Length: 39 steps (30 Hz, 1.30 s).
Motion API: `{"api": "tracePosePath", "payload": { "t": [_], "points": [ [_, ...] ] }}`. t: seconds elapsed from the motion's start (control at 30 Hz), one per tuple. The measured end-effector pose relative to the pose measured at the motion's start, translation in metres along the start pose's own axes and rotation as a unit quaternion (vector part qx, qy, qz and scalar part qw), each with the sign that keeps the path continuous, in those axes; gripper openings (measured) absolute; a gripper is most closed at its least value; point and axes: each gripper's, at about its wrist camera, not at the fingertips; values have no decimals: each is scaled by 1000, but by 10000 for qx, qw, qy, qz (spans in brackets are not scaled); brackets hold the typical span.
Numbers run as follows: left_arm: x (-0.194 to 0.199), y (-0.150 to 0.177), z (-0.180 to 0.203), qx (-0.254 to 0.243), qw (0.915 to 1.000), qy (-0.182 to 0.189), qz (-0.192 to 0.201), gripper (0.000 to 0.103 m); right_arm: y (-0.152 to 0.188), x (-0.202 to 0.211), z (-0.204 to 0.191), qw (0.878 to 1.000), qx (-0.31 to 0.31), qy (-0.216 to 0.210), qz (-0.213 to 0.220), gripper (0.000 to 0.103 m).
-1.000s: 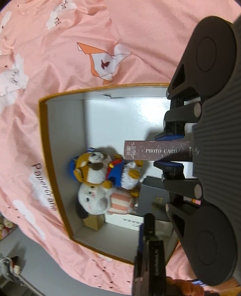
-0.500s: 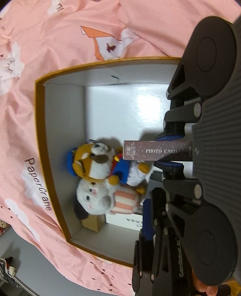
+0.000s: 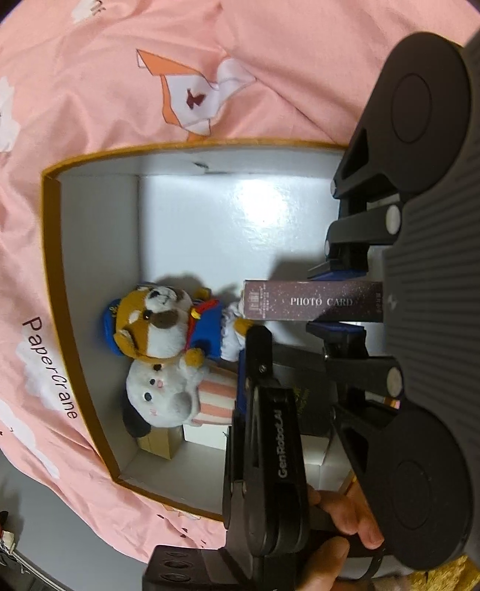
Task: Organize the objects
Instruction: 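Lower both items beside the plush toys and open both grippers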
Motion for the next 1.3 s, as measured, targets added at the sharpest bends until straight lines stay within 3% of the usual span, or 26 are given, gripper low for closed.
{"api": "tracePosePath", "payload": {
  "t": [0.3,0.47,0.6,0.7,0.77,0.93,1.13,1.3],
  "points": [
    [18,2,5,-192,9992,-130,321,27,-6,-25,-6,9983,-182,-377,-410,24],
    [45,10,1,-17,9979,105,644,28,-10,-34,-1,9954,-286,-739,-532,24],
    [64,23,-1,119,9957,44,920,28,-12,-42,3,9915,-370,-1057,-670,24],
    [75,32,-5,189,9936,-251,1083,28,-12,-42,-3,9940,-208,-832,-679,26],
    [82,38,-6,148,9925,-412,1140,28,-10,-37,-12,9972,90,-462,-574,33],
    [96,50,-10,295,9895,-390,1364,28,-8,-29,-26,9970,670,226,-300,39],
    [98,60,-9,266,9881,-434,1449,28,-14,-35,-22,9971,596,184,-433,41],
    [100,62,-12,349,9869,-339,1538,28,-11,-37,-21,9973,606,97,-392,25]
  ]
}}
Point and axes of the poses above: each gripper's, at about its wrist camera, not at the fingertips, and x roughly against the way its jaws point, z to its right, y to its underside, and after that the axes turned 14 degrees about y, right-handed
